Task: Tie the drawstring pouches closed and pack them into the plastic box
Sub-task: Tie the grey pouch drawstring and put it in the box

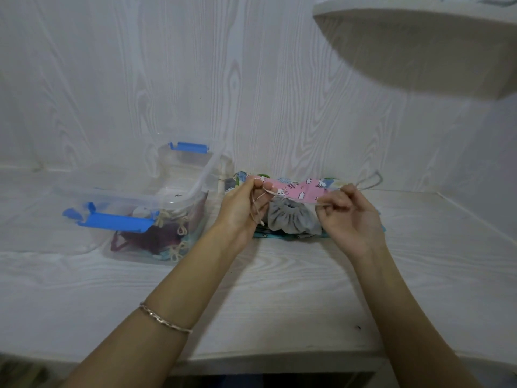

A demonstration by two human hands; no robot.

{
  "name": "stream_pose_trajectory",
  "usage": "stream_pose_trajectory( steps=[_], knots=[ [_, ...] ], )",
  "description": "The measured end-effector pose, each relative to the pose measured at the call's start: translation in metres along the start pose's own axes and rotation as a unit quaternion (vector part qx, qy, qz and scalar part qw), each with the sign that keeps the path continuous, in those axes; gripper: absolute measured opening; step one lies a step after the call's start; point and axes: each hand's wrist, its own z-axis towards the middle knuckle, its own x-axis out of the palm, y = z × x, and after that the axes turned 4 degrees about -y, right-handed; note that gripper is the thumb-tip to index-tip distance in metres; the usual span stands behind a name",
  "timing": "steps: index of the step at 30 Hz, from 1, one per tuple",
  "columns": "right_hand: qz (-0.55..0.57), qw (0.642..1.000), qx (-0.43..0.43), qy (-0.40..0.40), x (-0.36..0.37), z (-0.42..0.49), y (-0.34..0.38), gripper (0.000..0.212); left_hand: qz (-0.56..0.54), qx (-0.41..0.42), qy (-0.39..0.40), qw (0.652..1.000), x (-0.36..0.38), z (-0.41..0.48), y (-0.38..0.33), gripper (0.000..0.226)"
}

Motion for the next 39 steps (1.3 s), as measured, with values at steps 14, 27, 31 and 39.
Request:
stream_pose_trajectory(
  steps=[14,27,31,39],
  knots=[
    [-0.566,0.818,-0.039,-0.101,-0.002,0.028,-0.012,0.023,0.245,0.020,0.066,0.967,-0.004,-0.012,0.006,0.031],
    [-0.712,0.692,0.052,0.111,0.006,-0.005,-0.028,0.043,0.667,0.390,0.017,0.634,0.016,0.019,-0.003,0.017],
    [-0.635,0.766,0.020,0.094,-0.006,0.000,-0.021,0.033,0.493,0.189,0.099,0.844,0.004,0.011,-0.001,0.027],
    [-0.650,0.751,-0.008,0.120,-0.008,0.000,-0.021,0.028,0.465,0.068,0.202,0.859,-0.022,0.008,0.011,0.020]
  ],
)
